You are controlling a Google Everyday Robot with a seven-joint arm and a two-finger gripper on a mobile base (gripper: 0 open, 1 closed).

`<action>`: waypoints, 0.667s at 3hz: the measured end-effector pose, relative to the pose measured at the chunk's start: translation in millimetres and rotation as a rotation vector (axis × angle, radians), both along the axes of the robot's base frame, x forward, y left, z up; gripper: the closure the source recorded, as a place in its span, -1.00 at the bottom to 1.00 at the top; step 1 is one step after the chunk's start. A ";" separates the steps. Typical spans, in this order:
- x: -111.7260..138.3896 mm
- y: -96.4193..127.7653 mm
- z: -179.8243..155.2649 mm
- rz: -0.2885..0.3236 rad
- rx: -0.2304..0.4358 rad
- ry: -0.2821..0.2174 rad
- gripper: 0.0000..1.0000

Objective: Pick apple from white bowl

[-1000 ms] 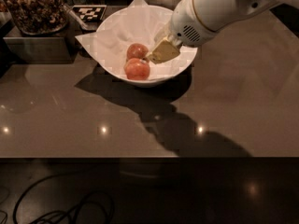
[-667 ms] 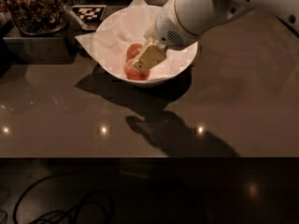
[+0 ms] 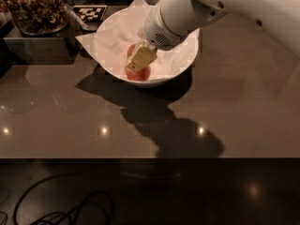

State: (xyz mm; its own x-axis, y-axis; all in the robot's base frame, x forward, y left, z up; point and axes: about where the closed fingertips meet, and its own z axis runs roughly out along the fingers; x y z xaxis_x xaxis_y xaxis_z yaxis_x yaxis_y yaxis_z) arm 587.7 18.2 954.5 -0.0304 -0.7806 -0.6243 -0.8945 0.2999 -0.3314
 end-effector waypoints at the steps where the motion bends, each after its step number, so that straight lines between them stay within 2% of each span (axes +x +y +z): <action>1: 24.7 -1.6 6.2 -0.040 0.003 -0.027 -0.22; 2: 39.3 -8.7 5.4 -0.113 0.054 -0.007 -0.36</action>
Offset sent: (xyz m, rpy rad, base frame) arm 0.0591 -0.0208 0.0037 0.1257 0.0221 -0.2145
